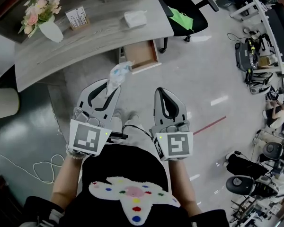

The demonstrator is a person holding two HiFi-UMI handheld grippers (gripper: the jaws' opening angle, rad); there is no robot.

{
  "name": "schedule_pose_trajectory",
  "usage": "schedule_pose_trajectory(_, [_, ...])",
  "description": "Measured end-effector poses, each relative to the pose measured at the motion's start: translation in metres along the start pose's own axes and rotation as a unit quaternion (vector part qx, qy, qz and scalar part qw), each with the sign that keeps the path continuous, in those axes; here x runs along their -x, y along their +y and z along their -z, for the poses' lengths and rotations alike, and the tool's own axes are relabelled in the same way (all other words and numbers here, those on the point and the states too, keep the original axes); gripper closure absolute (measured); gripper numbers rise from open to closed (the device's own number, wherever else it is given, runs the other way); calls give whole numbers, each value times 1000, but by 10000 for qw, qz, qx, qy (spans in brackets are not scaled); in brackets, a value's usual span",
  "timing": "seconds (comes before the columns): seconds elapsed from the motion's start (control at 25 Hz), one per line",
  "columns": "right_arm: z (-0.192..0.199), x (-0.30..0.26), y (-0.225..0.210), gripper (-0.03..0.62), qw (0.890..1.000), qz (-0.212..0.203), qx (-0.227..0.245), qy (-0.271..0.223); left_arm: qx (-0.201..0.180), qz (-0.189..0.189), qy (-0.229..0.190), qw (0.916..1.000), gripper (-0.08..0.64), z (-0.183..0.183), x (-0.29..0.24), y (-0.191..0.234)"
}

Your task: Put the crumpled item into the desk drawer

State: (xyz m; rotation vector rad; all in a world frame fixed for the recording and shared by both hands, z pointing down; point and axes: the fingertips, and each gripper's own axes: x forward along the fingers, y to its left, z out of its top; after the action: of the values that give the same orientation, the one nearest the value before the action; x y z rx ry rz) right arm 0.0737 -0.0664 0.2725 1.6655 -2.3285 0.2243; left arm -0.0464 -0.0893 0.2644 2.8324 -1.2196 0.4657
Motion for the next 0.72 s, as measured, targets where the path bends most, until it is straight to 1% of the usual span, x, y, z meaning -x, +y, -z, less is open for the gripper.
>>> schedule_pose_trajectory(0.2, [7, 2, -5, 588, 10000, -74, -20, 37, 40, -35, 80, 10000, 466, 5, -4, -7])
schedule_pose_trajectory(0.32, [9, 1, -3, 588, 9999, -151, -62, 17, 5, -43, 61, 10000, 466, 6, -5, -9])
schedule_pose_trajectory(0.44, [16, -1, -9, 588, 9998, -118, 30, 126, 1, -44, 75, 10000, 466, 10, -8, -10])
schedule_pose_trajectory(0.56, [18, -5, -13, 588, 9999, -127, 78, 25, 39, -50, 129, 9999, 466, 16, -10, -11])
schedule_pose_trajectory(0.72, [22, -7, -18, 588, 9998, -190, 101, 51, 63, -85, 177, 9998, 466, 20, -15, -16])
